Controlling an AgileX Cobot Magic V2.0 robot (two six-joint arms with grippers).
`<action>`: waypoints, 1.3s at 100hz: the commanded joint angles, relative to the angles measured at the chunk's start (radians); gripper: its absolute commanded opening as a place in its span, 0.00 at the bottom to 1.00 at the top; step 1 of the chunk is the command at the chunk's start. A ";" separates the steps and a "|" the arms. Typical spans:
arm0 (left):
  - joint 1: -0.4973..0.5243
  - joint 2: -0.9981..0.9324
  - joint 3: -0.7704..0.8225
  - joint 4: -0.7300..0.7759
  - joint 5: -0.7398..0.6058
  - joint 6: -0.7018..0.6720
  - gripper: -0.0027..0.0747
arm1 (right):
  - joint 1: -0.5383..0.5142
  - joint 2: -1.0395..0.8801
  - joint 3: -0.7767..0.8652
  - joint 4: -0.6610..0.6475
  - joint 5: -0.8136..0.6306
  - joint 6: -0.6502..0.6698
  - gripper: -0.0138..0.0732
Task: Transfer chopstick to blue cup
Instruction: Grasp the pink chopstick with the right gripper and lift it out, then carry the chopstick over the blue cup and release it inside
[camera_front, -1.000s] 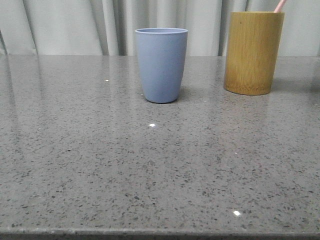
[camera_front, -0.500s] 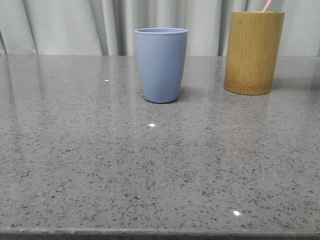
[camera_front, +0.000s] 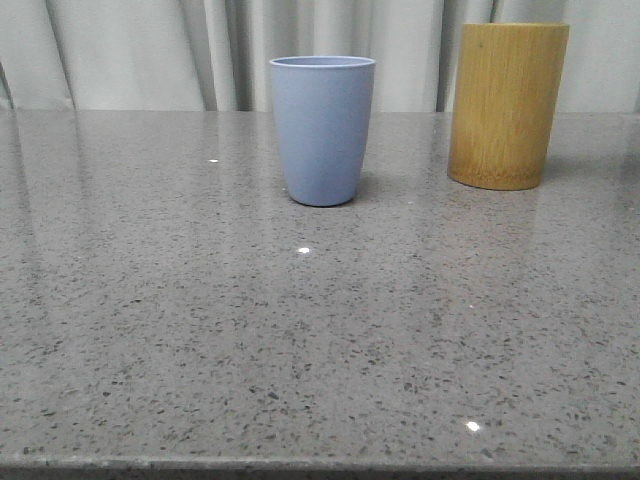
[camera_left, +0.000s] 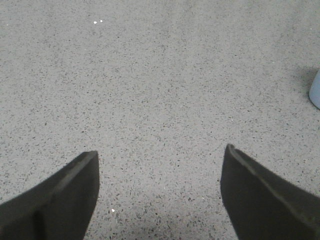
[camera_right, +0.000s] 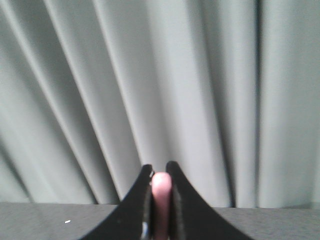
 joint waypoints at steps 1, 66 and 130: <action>0.003 0.000 -0.025 -0.009 -0.069 -0.003 0.67 | 0.048 -0.035 -0.041 -0.005 -0.048 -0.011 0.09; 0.003 0.000 -0.025 -0.009 -0.066 -0.003 0.67 | 0.253 0.161 -0.041 -0.004 -0.132 -0.011 0.09; 0.003 0.000 -0.025 -0.009 -0.063 -0.003 0.67 | 0.252 0.160 -0.040 -0.008 -0.052 -0.011 0.66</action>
